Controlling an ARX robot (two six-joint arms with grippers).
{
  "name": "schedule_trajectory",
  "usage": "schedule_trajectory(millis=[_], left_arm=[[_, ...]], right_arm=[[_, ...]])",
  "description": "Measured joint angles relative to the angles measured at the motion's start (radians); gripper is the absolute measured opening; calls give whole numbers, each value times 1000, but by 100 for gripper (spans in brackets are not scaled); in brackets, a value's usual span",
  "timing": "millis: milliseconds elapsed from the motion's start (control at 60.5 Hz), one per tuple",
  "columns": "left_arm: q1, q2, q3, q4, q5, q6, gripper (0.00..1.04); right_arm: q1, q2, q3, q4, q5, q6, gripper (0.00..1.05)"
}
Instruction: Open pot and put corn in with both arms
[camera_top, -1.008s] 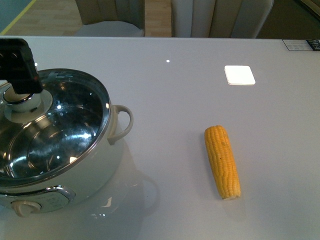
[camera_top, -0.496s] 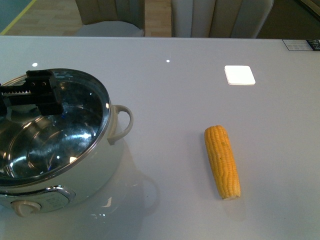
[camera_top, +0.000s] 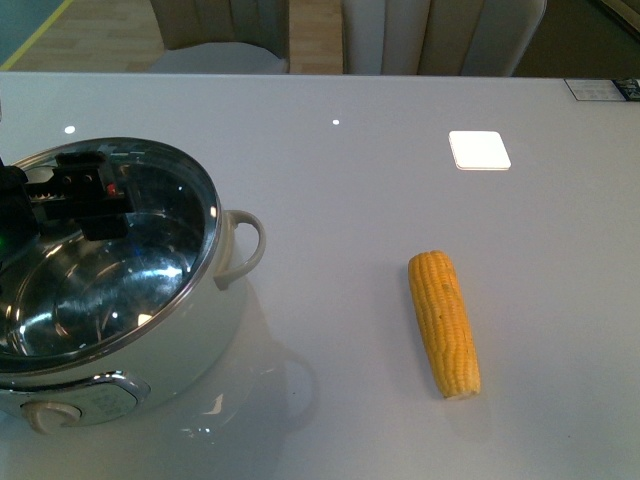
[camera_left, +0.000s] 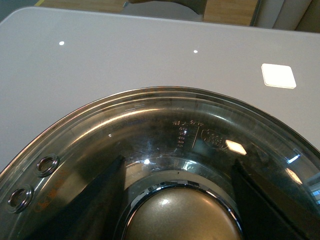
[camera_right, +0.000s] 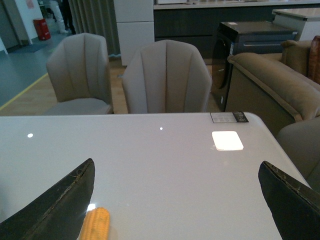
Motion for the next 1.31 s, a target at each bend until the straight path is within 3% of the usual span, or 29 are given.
schedule_trajectory(millis=[132,430,826,991,1305], left_arm=[[-5,-2,3,-12,-10,-10,43],[-5,-28,5,-38,-29,-7,42],[52,-233,37,-217,-20,-24,42],[150,-352,71,-271,48,-17,42],[492,-368,107,-267,184,73,42]], right_arm=[[0,0,0,0,0,0,96],[0,0,0,0,0,0,96],[0,0,0,0,0,0,96],[0,0,0,0,0,0,96],[0,0,0,0,0,0,96]])
